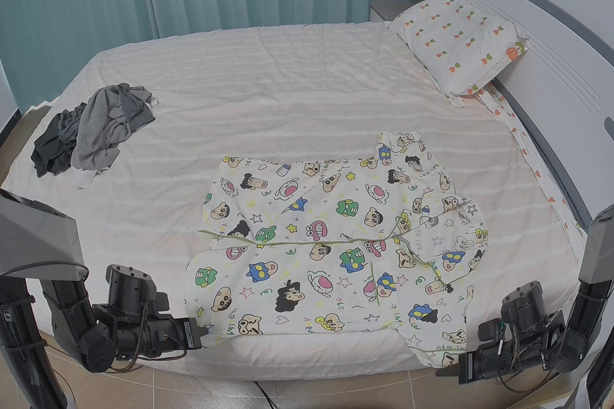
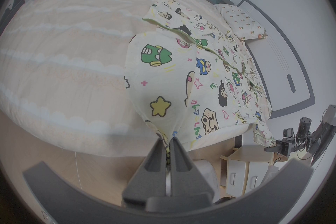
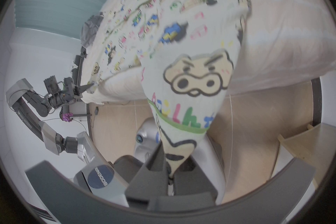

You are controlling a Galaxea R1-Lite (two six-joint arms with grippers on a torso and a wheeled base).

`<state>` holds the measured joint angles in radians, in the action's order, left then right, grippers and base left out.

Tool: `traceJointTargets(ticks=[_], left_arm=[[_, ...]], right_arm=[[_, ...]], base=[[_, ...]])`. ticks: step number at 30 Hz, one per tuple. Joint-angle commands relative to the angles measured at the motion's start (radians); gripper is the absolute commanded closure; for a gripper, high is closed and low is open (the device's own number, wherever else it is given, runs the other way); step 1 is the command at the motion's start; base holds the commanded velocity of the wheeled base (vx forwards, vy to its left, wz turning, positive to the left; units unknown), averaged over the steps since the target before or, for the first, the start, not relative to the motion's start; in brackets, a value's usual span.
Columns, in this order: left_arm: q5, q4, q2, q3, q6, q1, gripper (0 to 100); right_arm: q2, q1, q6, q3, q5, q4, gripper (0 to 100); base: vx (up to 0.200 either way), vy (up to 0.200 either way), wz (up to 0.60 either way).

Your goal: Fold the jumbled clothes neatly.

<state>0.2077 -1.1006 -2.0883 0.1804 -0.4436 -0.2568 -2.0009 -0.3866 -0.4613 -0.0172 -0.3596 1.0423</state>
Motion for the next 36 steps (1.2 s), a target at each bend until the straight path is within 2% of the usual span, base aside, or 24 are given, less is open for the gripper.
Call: traceJointTargets(ticks=[1, 3, 4, 5, 6, 12, 15, 19, 24, 25, 27, 28, 36], left_arm=[[-0.063, -0.048, 0.019, 0.063, -0.033, -0.016, 100], [-0.111, -0.062, 0.019, 0.111, -0.087, -0.027, 100], [-0.111, -0.062, 0.019, 0.111, -0.087, -0.027, 100], [-0.16, -0.061, 0.01, 0.174, -0.144, -0.038, 100], [-0.179, -0.061, 0.007, 0.195, -0.156, -0.042, 100], [-0.251, -0.061, -0.038, 0.286, -0.173, -0.059, 100], [-0.312, -0.061, -0.09, 0.361, -0.185, -0.061, 100], [-0.321, -0.054, -0.116, 0.416, -0.241, -0.062, 100], [-0.324, -0.053, -0.142, 0.45, -0.242, -0.061, 100], [-0.324, -0.051, -0.15, 0.47, -0.242, -0.059, 100], [-0.323, -0.051, -0.151, 0.472, -0.242, -0.059, 100], [-0.324, -0.051, -0.164, 0.493, -0.242, -0.058, 100], [-0.327, -0.05, -0.176, 0.542, -0.244, -0.053, 100]], right_arm=[[0.051, 0.064, -0.008, 0.016, -0.001, 0.145, 100], [0.048, 0.094, -0.007, 0.005, 0.002, 0.232, 100], [0.048, 0.094, -0.007, 0.005, 0.002, 0.232, 100], [0.037, 0.123, -0.004, -0.02, 0.007, 0.306, 100], [0.034, 0.135, -0.004, -0.033, 0.007, 0.324, 100], [0.01, 0.172, -0.005, -0.121, 0.016, 0.346, 100], [-0.032, 0.178, -0.005, -0.201, 0.016, 0.352, 100], [-0.088, 0.175, -0.004, -0.302, 0.017, 0.355, 100], [-0.134, 0.178, -0.004, -0.382, 0.028, 0.372, 100], [-0.157, 0.178, -0.002, -0.42, 0.056, 0.374, 100], [-0.159, 0.178, -0.002, -0.421, 0.059, 0.374, 100], [-0.182, 0.178, -0.005, -0.475, 0.083, 0.375, 100], [-0.23, 0.189, -0.016, -0.598, 0.087, 0.412, 100]], base=[[0.0, 0.0, 0.0], [0.0, 0.0, 0.0], [0.0, 0.0, 0.0], [0.0, 0.0, 0.0], [0.0, 0.0, 0.0], [0.0, 0.0, 0.0], [0.0, 0.0, 0.0], [0.0, 0.0, 0.0], [0.0, 0.0, 0.0], [0.0, 0.0, 0.0], [0.0, 0.0, 0.0], [0.0, 0.0, 0.0], [0.0, 0.0, 0.0]])
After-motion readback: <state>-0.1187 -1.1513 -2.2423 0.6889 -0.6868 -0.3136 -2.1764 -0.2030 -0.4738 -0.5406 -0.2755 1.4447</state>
